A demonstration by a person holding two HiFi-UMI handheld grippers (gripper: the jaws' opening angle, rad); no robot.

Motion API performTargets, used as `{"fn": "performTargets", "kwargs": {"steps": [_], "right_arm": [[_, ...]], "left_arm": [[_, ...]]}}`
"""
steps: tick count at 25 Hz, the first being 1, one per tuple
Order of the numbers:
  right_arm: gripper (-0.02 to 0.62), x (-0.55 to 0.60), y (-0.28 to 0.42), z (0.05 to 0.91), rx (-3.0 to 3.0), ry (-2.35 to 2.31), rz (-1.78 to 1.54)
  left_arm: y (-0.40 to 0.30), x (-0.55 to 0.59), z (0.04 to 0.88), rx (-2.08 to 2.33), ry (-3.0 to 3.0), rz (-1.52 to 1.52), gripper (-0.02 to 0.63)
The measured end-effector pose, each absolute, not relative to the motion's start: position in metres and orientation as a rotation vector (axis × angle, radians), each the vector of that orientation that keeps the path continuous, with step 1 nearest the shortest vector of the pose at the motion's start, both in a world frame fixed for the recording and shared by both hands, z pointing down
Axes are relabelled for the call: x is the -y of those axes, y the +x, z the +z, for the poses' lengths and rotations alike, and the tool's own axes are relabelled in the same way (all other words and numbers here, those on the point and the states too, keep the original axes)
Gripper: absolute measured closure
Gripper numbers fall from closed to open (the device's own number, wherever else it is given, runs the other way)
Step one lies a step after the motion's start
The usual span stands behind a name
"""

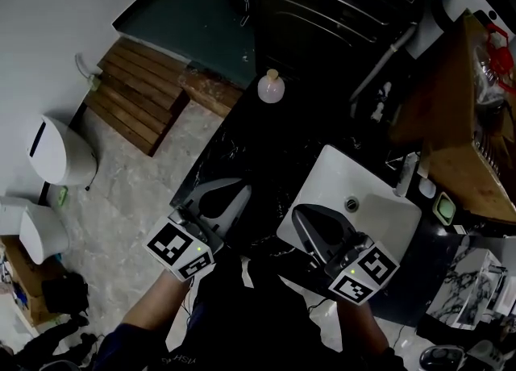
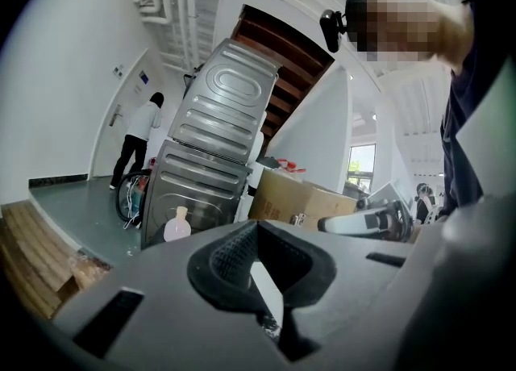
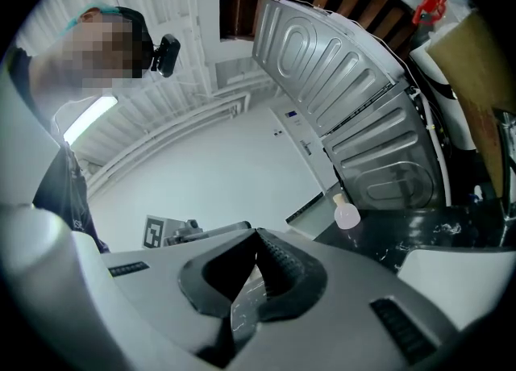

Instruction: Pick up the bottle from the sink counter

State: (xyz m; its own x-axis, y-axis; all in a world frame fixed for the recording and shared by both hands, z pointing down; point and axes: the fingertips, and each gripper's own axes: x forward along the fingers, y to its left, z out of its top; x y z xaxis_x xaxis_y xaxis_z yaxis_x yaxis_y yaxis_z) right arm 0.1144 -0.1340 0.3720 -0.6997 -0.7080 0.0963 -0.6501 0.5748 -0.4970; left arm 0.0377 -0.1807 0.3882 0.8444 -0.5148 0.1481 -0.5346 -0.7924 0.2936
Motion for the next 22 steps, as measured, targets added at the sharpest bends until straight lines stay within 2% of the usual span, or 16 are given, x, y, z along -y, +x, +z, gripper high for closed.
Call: {"fn": "performTargets", "kwargs": {"steps": [22], "right_arm": [[0.577,0.204,0.100,0.396,-2.567,-1.381,-0.810]], "left_arm": [[0.037,0.315,0.420,0.708,2.805,0.168,0.598]]}}
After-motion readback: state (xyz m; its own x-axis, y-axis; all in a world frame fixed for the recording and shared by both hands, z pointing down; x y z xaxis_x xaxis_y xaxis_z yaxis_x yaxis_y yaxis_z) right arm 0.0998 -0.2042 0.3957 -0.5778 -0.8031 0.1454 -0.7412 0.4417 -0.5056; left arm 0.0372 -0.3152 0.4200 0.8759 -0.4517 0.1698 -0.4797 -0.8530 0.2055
